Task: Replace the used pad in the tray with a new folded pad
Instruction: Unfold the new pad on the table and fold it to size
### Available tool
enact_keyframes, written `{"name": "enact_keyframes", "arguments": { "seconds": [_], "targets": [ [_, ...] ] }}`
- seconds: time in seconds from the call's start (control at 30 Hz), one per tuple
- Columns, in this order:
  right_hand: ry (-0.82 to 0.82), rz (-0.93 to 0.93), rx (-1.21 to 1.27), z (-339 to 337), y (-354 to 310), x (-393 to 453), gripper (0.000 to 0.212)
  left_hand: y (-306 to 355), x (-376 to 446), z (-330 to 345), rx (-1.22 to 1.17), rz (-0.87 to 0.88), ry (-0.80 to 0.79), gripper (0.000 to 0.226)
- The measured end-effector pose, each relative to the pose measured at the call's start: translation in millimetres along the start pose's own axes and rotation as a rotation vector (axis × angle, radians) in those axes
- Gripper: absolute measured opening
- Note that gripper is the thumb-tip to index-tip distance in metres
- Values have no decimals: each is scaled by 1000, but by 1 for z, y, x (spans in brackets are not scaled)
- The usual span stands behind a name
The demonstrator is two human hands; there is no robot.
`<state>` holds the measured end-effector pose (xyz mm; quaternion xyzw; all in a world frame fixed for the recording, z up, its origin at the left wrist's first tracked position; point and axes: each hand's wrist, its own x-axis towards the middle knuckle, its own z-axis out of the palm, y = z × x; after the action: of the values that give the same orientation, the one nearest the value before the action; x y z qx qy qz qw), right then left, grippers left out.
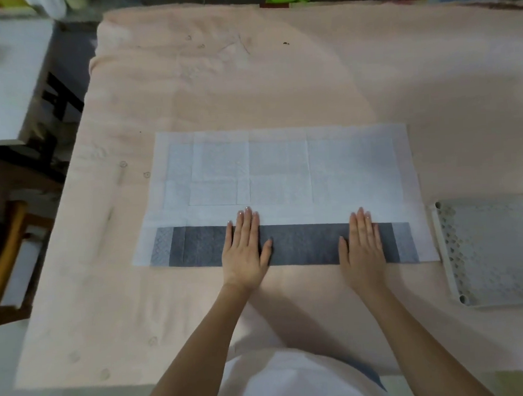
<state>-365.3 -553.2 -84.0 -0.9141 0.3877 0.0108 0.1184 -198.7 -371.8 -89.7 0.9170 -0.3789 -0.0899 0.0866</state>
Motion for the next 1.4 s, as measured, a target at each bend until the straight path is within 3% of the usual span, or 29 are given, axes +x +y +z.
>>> {"name": "enact_keyframes", "arguments": {
  "seconds": [0.17, 0.37, 0.87, 1.2, 1.3, 1.4],
  "targets": [
    [-13, -210, -9, 5, -54, -3, 58, 18, 13, -3, -24, 128, -50, 64],
    [-21, -180, -11, 18, -69, -2, 60, 0, 13, -3, -31, 170, -53, 58],
    [9, -165, 45, 15, -73, -4, 57, -83, -7, -23, -99, -176, 53, 58],
    [10, -155, 57, 13, -75, -6, 58, -154, -19, -38, -173, -548, 99, 55],
    [2, -145, 55, 14, -76, -6, 60, -147, -15, -44, -86, -479, 111, 57],
    [-8, -134, 53, 13, -76, -6, 60, -99, -2, -48, -69, -207, 114, 58]
  ]
}}
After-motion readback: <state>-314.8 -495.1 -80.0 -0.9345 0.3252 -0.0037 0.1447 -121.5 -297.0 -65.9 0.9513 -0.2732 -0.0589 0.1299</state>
